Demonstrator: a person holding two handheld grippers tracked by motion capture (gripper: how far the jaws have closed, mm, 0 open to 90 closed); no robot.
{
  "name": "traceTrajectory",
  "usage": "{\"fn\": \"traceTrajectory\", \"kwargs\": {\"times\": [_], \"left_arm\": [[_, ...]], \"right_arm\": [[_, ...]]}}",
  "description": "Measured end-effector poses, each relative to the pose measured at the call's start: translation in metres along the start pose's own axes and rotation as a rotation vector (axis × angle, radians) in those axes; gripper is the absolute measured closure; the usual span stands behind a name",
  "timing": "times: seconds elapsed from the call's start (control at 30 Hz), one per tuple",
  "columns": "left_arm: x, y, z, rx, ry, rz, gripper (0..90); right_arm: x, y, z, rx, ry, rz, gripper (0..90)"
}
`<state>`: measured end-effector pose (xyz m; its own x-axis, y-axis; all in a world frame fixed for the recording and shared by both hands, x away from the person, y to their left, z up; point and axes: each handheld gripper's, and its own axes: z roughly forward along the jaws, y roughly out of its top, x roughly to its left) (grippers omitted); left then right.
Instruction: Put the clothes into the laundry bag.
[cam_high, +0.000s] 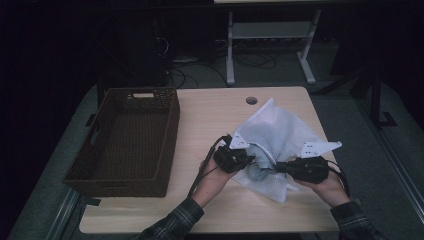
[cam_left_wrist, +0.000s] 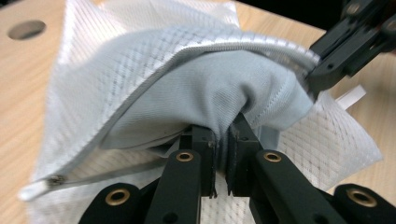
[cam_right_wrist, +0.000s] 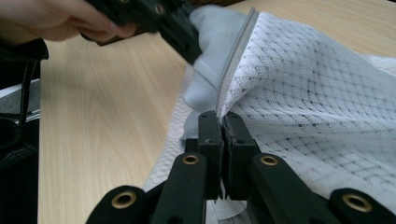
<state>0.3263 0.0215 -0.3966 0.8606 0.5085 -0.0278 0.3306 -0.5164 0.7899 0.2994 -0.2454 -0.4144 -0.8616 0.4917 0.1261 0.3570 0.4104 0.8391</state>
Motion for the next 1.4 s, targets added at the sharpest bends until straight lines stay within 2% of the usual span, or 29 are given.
{"fn": "traceTrajectory", "kwargs": {"times": [0.13, 0.23, 0.3, 0.37, 0.47, 0.57, 0.73, 0.83, 0.9, 1.03, 1.27, 1.33, 1.4], "left_arm": [[-0.003, 0.005, -0.014, -0.022, 0.005, 0.008, 84.7], [-0.007, 0.01, -0.013, -0.02, 0.011, 0.03, 84.6], [-0.008, 0.012, -0.006, -0.012, 0.008, 0.035, 84.6], [-0.009, 0.014, 0.011, 0.004, -0.001, 0.035, 84.6], [-0.01, 0.015, 0.026, 0.02, 0.005, 0.034, 84.6], [-0.008, 0.017, 0.041, 0.029, 0.029, 0.027, 84.6], [0.0, 0.019, 0.058, 0.037, 0.065, 0.0, 84.7], [0.004, 0.017, 0.065, 0.025, 0.067, -0.027, 84.6], [0.005, 0.016, 0.069, 0.016, 0.066, -0.031, 84.5], [0.004, 0.011, 0.075, 0.005, 0.049, -0.035, 82.6], [-0.001, -0.003, 0.087, 0.045, -0.016, -0.021, 79.4], [0.0, -0.005, 0.086, 0.041, -0.028, -0.017, 76.6], [0.001, -0.006, 0.084, 0.04, -0.047, -0.013, 69.2]], "right_arm": [[0.003, 0.004, 0.001, -0.012, 0.015, -0.014, 87.0], [0.005, 0.007, 0.002, -0.023, 0.027, -0.029, 87.0], [0.008, 0.008, 0.0, -0.024, 0.027, -0.035, 87.0], [0.009, 0.008, -0.002, -0.026, 0.025, -0.035, 87.0], [0.008, 0.007, -0.005, -0.029, 0.028, -0.032, 87.0], [0.006, 0.005, -0.006, -0.026, 0.036, -0.032, 87.5], [0.006, 0.004, -0.007, -0.022, 0.057, -0.028, 87.6], [0.006, 0.004, -0.007, -0.022, 0.061, -0.027, 87.6], [0.005, 0.003, -0.007, -0.021, 0.059, -0.024, 87.6], [0.004, 0.003, -0.006, -0.021, 0.055, -0.02, 87.4], [0.003, 0.002, -0.006, -0.031, 0.047, -0.018, 87.4], [0.002, 0.002, -0.007, -0.033, 0.046, -0.017, 87.4], [0.002, 0.002, -0.007, -0.037, 0.046, -0.015, 87.4]]}}
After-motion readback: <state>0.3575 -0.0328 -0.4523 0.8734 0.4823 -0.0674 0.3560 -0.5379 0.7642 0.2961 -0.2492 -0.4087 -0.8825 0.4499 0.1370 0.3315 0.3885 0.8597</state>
